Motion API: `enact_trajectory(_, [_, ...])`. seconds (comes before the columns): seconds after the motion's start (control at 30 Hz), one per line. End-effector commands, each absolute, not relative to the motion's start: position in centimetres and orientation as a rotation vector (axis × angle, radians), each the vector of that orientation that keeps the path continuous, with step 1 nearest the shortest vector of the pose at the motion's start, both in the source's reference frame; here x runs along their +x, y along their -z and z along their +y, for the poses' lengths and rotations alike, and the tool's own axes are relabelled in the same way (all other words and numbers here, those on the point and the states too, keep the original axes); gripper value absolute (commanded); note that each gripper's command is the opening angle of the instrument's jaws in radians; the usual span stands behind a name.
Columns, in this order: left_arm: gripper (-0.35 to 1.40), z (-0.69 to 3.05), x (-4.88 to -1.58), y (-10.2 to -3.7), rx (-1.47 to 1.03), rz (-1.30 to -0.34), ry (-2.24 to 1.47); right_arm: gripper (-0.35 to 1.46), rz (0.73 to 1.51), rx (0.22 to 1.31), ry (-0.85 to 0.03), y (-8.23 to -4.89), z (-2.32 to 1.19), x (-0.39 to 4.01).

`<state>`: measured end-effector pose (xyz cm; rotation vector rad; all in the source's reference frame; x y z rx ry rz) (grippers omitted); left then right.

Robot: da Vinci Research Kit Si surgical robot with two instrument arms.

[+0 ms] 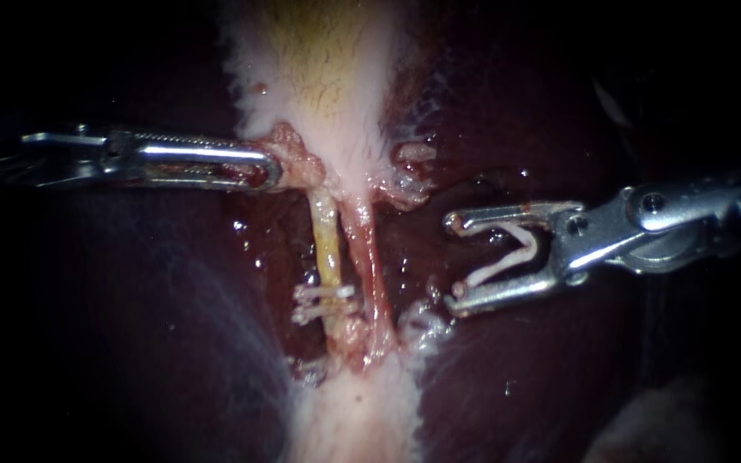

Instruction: Clipping third clip left tube

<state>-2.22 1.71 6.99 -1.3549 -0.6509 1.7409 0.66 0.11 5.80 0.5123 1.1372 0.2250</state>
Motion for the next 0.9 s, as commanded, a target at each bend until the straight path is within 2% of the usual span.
enact_trajectory(0.03, [-0.35,1.72,-2.19,-6.96,-1.355,-0.653,-1.741,0.5,1.137,0.512,-0.225,-5.8,0.11,0.66])
enact_trajectory(0.47, [-0.35,1.85,-1.69,-6.27,-1.362,-0.662,-1.691,0.5,1.137,0.512,-0.225,-5.8,0.11,0.67])
enact_trajectory(0.63, [-0.35,1.83,-1.7,-6.11,-1.372,-0.653,-1.689,0.5,1.136,0.509,-0.231,-5.8,0.12,0.78])
enact_trajectory(0.9, [-0.35,1.79,-1.74,-6.1,-1.372,-0.647,-1.689,0.5,1.131,0.498,-0.242,-5.84,0.08,1.19])
